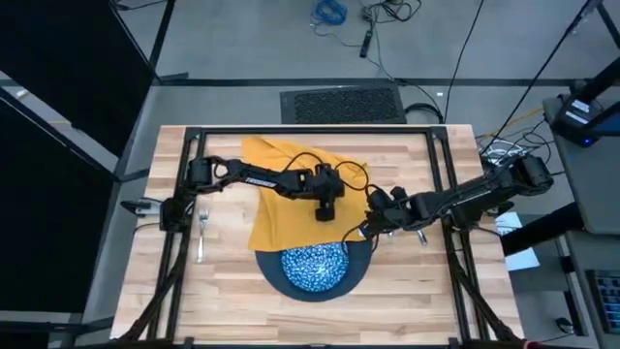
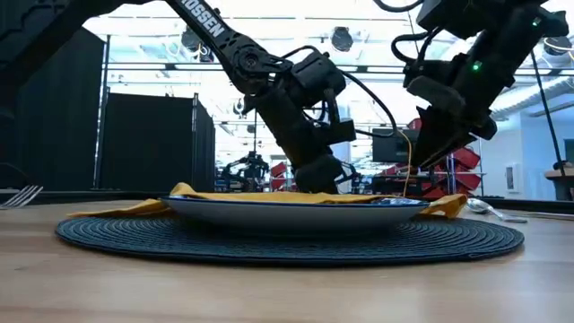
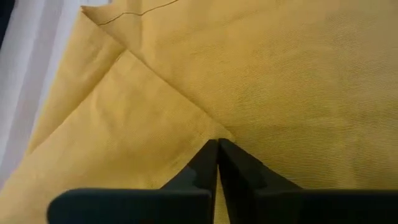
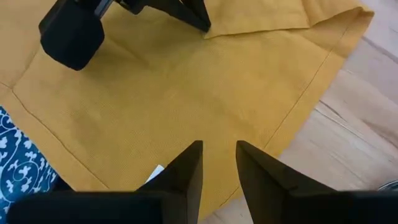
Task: Set table place
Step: Fold the yellow table napkin
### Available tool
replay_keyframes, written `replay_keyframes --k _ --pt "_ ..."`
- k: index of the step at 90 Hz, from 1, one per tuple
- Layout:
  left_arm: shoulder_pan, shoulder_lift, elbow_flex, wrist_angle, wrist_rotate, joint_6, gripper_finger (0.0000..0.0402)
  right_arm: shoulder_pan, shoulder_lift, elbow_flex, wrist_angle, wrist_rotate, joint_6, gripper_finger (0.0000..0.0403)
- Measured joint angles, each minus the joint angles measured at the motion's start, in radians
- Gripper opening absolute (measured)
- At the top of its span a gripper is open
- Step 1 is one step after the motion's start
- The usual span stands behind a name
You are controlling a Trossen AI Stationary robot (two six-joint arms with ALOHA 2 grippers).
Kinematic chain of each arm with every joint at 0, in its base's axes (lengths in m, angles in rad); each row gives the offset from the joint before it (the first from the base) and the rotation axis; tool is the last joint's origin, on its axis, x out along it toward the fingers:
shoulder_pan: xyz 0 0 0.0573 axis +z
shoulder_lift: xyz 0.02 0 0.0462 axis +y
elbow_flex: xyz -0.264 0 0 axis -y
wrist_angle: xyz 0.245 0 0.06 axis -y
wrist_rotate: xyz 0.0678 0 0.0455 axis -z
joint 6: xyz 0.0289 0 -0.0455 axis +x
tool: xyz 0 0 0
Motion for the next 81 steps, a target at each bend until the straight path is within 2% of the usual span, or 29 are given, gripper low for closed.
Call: replay_keyframes --k 61,70,81 --pt "-0.02 0.0 0.075 -0.017 -0.022 -0.026 0.0003 0.0 0.0 0.0 -0.001 0.0 -0.001 0.0086" --pt "-0.009 0.0 0.075 -0.038 -0.015 -0.054 0.0021 0.0 0.0 0.0 -0.001 0.0 -0.004 0.0086" --pt "-0.002 0.0 0.075 -0.021 -0.009 -0.078 0.0061 0.0 0.0 0.0 -0.001 0.001 -0.008 0.0086"
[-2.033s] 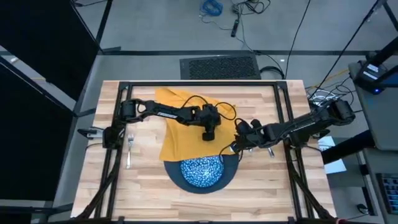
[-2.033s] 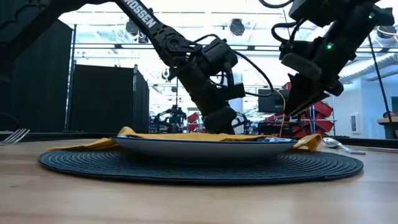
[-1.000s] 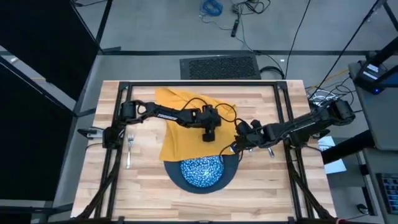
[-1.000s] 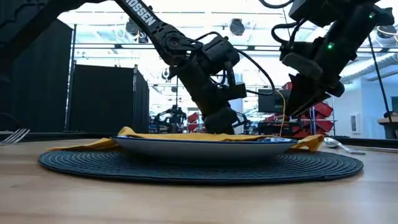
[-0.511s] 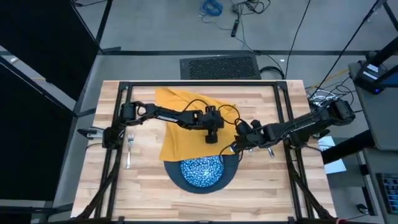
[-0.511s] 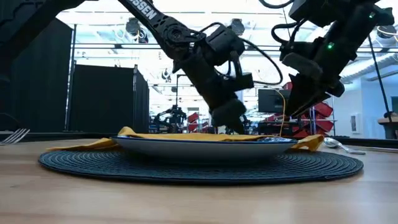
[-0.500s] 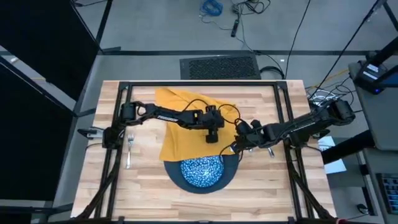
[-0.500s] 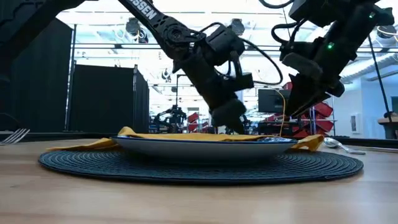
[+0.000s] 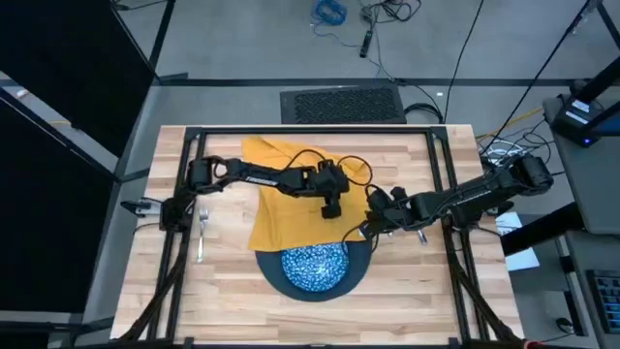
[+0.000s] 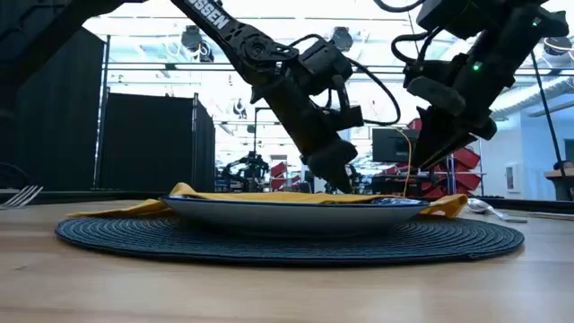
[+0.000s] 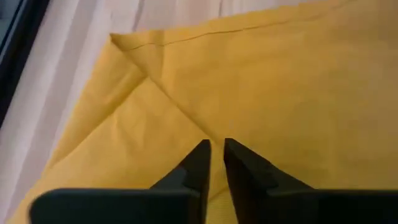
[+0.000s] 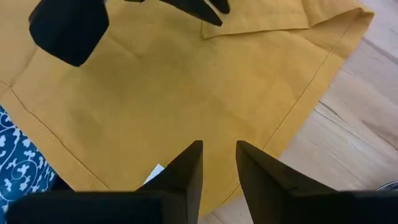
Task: Set table place
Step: Fold the yellow table napkin
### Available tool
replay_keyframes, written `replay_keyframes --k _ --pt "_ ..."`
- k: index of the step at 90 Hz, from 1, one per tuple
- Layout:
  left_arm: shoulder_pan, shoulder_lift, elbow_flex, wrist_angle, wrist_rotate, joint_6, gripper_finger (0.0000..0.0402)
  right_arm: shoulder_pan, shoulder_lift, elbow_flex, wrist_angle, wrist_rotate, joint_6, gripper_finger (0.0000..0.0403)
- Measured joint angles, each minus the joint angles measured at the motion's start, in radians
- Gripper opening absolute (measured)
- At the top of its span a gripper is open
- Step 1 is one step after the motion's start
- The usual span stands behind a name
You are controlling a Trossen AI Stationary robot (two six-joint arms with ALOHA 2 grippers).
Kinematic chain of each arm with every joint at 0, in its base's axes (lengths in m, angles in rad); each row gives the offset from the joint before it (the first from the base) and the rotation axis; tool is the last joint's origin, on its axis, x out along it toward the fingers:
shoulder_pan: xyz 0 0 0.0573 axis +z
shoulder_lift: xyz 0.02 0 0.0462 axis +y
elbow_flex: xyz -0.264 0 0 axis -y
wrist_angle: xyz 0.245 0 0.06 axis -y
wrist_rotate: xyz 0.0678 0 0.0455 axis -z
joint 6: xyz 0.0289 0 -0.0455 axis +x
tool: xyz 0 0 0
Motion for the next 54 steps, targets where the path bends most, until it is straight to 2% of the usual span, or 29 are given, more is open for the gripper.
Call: replay_keyframes --k 16,36,54 --pt "-0.001 -0.001 0.0 0.025 -0.044 -0.016 0.0104 0.0 0.0 0.0 0.0 0.0 0.0 0.0086" --pt "-0.013 -0.001 0.0 0.013 -0.018 -0.028 0.0107 0.0 0.0 0.0 -0.007 0.0 0.0 0.0086" --pt "-0.017 -0.001 0.0 -0.062 -0.018 -0.029 0.0107 0.0 0.0 0.0 -0.008 0.0 -0.001 0.0086"
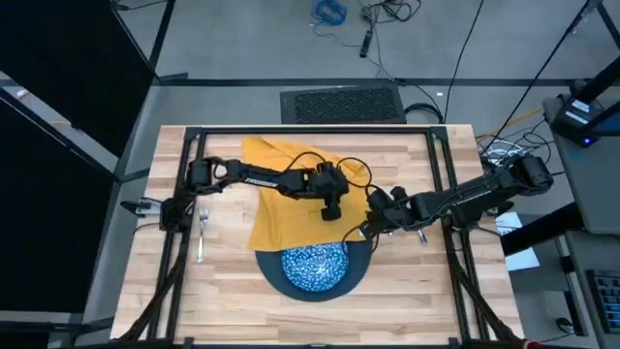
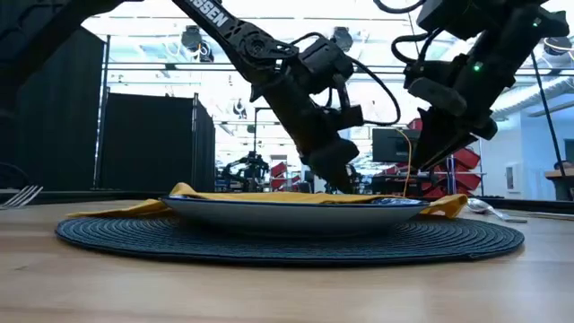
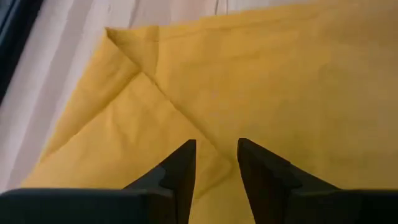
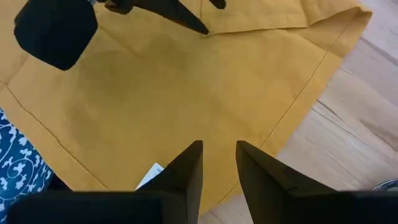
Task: Set table place
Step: Fold the yellow table napkin
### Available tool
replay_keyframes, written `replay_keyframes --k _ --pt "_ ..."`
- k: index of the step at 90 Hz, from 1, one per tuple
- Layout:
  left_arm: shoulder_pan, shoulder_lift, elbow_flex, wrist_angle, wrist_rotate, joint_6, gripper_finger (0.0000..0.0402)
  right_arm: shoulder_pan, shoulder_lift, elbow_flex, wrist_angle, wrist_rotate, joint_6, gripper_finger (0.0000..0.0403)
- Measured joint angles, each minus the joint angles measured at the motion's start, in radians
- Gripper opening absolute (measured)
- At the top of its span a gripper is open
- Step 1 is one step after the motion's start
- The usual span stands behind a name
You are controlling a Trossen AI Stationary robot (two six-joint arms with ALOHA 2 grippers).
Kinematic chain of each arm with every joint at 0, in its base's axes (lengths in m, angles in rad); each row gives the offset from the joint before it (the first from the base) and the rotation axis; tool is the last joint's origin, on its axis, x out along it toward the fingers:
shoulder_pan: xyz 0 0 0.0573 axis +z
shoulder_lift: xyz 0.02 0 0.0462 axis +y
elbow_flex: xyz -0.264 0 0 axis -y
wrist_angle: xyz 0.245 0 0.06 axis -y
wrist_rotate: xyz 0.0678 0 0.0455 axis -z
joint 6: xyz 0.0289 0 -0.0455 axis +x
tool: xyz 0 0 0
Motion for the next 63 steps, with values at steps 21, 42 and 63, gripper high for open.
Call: replay_keyframes --k 21,42,63 --pt "0.0 0.0 0.0 -0.007 0.0 0.0 0.0107 0.0 0.0 0.0 0.001 0.001 -0.007 0.0086" --pt "0.008 0.0 0.0 0.002 -0.002 0.0 0.0107 0.0 0.0 0.0 0.001 0.001 -0.004 0.0086" --pt "0.023 0.0 0.0 0.007 -0.008 -0.024 0.0107 0.0 0.0 0.0 0.001 0.001 -0.004 0.0086"
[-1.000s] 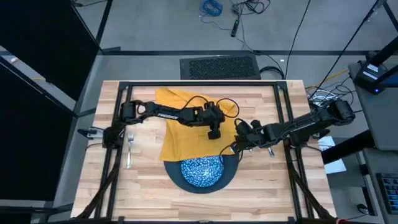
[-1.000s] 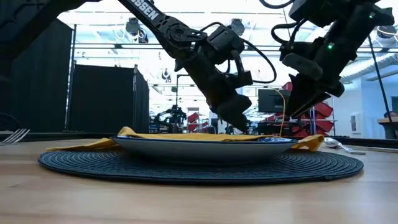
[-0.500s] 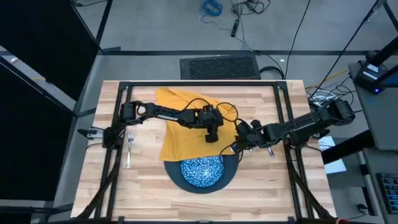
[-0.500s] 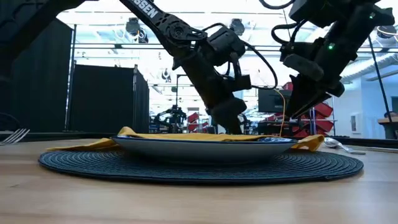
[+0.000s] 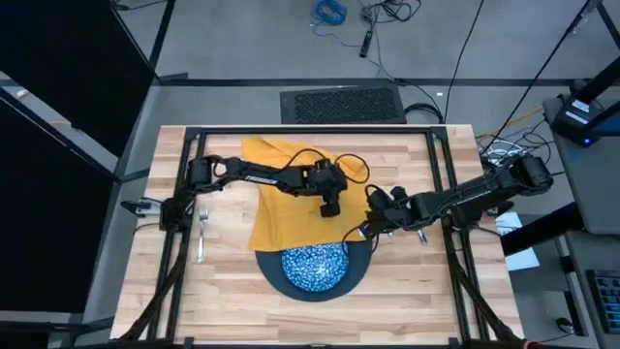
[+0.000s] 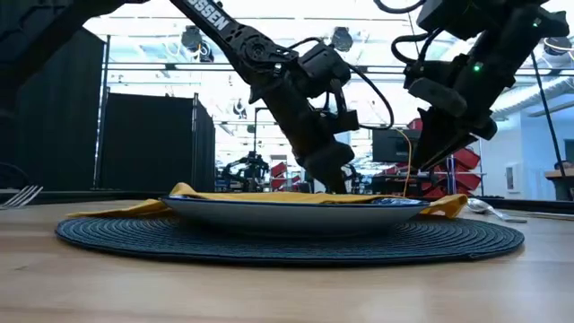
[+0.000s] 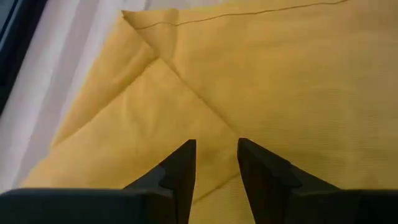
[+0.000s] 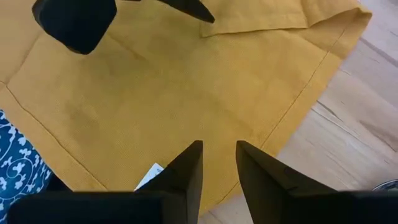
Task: Set table place
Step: Fold the yellow table napkin
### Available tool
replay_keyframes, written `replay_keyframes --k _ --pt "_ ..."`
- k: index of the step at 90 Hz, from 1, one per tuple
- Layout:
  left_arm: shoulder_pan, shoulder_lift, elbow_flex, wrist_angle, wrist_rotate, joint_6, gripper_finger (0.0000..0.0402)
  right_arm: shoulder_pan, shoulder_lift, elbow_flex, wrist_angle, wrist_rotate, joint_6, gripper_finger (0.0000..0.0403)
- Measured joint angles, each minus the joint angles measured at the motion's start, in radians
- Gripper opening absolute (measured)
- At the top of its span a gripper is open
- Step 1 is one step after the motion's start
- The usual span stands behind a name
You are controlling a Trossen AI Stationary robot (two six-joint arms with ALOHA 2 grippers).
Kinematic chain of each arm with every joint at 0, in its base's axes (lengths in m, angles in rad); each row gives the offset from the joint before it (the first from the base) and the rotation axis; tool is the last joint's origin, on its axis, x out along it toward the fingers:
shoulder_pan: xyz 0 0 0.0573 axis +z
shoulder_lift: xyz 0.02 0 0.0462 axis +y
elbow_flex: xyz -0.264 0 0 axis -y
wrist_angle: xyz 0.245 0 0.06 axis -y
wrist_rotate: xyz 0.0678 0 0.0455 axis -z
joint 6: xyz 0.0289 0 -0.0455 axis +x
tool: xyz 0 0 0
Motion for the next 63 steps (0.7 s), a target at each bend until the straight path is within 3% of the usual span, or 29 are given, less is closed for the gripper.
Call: replay_keyframes --k 63 --pt "-0.005 0.052 0.002 0.042 0.007 -0.003 0.0107 0.0 0.001 0.0 -0.001 0.004 -0.014 0.0086"
